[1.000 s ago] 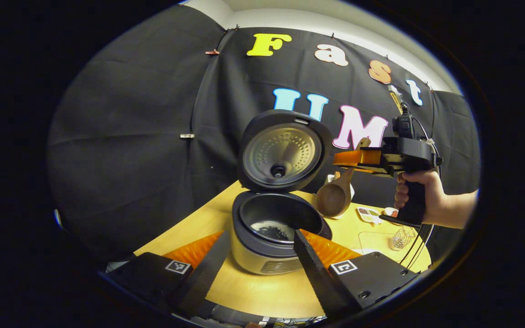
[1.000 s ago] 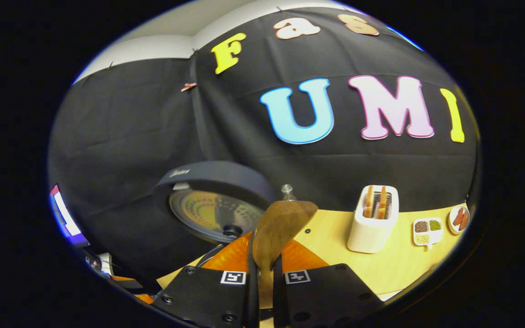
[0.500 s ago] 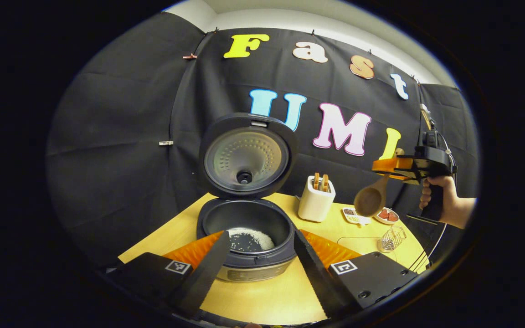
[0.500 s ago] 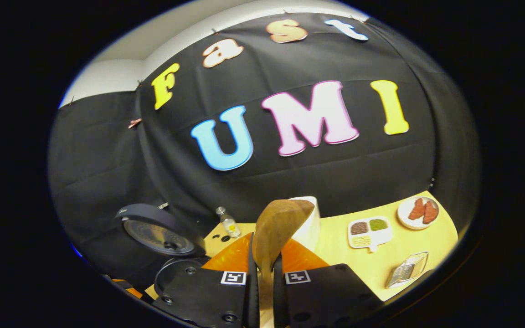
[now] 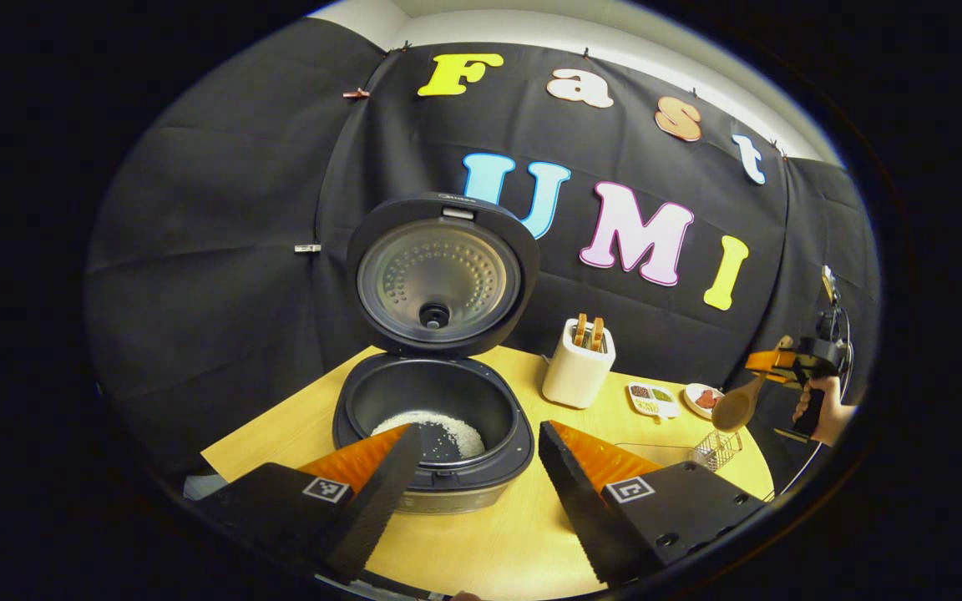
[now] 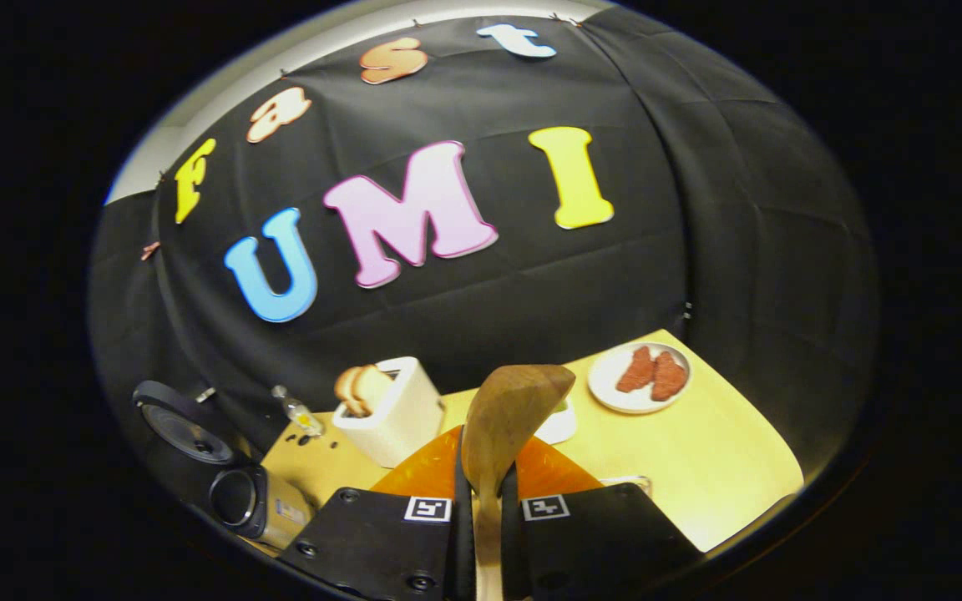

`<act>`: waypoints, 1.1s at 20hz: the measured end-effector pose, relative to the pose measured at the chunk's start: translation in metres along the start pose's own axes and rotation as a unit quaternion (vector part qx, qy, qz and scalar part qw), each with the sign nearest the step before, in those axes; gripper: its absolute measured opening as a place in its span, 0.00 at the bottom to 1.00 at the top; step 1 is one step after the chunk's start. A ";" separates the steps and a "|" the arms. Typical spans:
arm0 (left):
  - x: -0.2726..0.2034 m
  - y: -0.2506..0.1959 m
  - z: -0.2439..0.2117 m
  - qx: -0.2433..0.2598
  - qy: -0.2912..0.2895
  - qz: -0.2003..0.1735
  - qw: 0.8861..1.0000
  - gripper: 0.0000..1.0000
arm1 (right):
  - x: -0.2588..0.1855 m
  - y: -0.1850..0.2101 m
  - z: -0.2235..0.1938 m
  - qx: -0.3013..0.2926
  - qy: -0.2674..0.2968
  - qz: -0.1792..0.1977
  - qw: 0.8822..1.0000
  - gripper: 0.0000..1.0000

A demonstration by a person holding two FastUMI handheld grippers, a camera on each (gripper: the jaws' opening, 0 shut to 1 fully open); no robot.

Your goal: Close the left gripper, press the button to open the rice cooker; take a wooden spoon from the chopstick holder with the right hand, scoop a spoonful of rice and pour it into the rice cooker, then put the wooden spoon back into the chopstick holder.

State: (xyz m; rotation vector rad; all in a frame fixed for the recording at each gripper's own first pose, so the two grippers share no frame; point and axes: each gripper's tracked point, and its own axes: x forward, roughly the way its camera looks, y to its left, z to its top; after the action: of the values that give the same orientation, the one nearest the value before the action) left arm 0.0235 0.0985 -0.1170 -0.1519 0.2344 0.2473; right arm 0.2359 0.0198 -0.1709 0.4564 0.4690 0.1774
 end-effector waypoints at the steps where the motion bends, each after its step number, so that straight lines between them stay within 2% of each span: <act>1: 0.000 -0.003 -0.002 -0.005 0.003 0.003 1.000 0.95 | 0.005 -0.020 0.000 0.007 0.001 -0.015 1.000 0.16; 5: 0.002 -0.017 -0.007 -0.015 0.013 0.018 1.000 0.95 | 0.018 -0.078 0.003 0.051 -0.009 -0.060 0.997 0.16; 8: 0.004 -0.028 -0.011 -0.015 0.020 0.027 0.999 0.95 | 0.029 -0.100 -0.016 0.065 0.013 -0.071 0.995 0.16; 13: 0.004 -0.045 -0.009 -0.017 0.022 0.031 0.999 0.95 | 0.051 -0.112 -0.040 0.063 0.036 -0.074 0.995 0.16; 17: -0.003 -0.037 -0.008 -0.027 0.022 0.053 0.998 0.95 | 0.066 -0.115 -0.066 0.054 0.055 -0.079 0.994 0.16; 20: -0.008 -0.027 0.001 -0.043 0.011 0.068 0.997 0.95 | 0.065 -0.118 -0.083 0.051 0.070 -0.085 0.993 0.18; 22: -0.010 -0.020 0.011 -0.043 0.001 0.076 0.996 0.95 | 0.054 -0.117 -0.075 0.058 0.060 -0.082 0.993 0.21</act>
State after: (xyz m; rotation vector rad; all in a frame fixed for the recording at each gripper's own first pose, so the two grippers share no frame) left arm 0.0217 0.0786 -0.1020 -0.2194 0.2377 0.4094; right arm 0.2553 -0.0410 -0.3057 0.5211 0.6347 0.0180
